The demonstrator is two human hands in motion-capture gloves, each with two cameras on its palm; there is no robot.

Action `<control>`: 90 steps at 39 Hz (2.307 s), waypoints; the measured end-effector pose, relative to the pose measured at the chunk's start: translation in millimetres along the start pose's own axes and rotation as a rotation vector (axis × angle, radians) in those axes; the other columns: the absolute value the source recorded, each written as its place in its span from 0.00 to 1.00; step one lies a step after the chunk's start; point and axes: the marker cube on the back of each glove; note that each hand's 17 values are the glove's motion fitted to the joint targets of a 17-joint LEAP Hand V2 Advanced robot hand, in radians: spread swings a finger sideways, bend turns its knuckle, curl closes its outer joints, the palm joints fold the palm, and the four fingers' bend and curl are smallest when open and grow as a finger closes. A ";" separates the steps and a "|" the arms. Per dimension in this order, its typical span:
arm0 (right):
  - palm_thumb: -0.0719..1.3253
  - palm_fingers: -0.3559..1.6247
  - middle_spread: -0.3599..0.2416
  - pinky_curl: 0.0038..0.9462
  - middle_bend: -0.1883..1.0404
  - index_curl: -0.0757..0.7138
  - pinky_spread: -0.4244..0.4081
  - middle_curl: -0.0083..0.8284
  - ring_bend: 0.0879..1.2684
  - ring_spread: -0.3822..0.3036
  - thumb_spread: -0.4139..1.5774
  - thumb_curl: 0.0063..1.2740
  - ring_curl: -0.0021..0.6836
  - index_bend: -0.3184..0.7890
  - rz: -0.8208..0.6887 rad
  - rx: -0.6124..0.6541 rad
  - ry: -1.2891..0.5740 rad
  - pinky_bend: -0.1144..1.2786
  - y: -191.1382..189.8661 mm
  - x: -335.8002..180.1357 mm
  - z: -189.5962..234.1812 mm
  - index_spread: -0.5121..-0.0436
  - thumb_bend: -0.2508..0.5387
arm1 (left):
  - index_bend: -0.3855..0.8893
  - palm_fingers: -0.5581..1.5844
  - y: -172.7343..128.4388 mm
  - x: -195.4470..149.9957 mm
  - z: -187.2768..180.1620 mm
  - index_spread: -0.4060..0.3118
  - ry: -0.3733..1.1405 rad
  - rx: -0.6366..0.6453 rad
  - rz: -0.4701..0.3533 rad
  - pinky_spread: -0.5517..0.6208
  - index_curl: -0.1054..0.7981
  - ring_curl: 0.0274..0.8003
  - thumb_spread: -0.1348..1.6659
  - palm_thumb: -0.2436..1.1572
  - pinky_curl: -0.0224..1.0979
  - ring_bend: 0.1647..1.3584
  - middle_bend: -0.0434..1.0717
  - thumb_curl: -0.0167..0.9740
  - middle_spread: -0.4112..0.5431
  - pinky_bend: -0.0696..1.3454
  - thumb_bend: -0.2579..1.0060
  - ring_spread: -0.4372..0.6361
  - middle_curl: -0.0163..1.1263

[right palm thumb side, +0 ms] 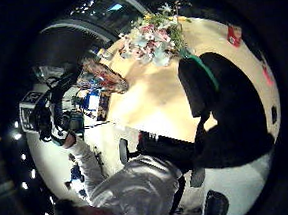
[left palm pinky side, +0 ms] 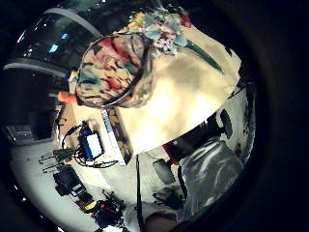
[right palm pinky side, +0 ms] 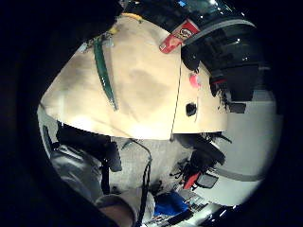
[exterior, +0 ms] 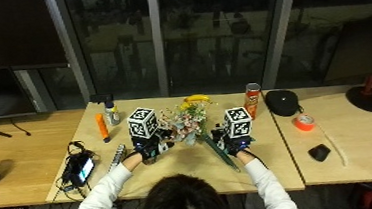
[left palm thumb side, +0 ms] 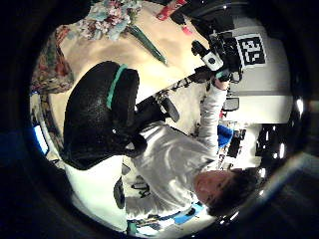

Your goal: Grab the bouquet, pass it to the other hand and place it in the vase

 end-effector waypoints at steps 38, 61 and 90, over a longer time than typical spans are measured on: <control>0.39 0.47 0.64 0.33 0.42 0.25 0.74 0.40 0.43 0.61 0.85 0.16 0.45 0.26 0.102 -0.088 0.000 0.45 -13.3 -11.7 -27.4 0.56 0.64 | 0.54 0.49 26.8 -18.6 33.1 0.49 0.049 0.148 0.021 0.75 0.52 0.26 0.75 0.41 0.19 0.14 0.25 0.26 0.51 0.15 0.25 0.66 0.31; 0.48 0.40 0.65 0.42 0.48 0.09 0.69 0.48 0.56 0.54 0.75 0.24 0.56 0.30 0.416 -0.220 -0.191 0.65 -82.3 45.4 73.8 0.86 0.42 | 0.54 0.45 36.7 -15.1 15.5 0.48 0.072 0.218 0.036 0.79 0.58 0.28 0.74 0.42 0.19 0.11 0.21 0.31 0.54 0.15 0.19 0.73 0.33; 0.61 0.60 0.50 0.36 0.53 0.23 0.42 0.54 0.53 0.39 0.73 0.29 0.53 0.41 0.488 -0.383 -0.069 0.61 -63.9 8.4 162.8 0.71 0.34 | 0.53 0.44 33.9 -13.3 38.6 0.49 0.072 0.142 0.025 0.80 0.61 0.30 0.74 0.42 0.20 0.11 0.21 0.33 0.55 0.15 0.19 0.76 0.34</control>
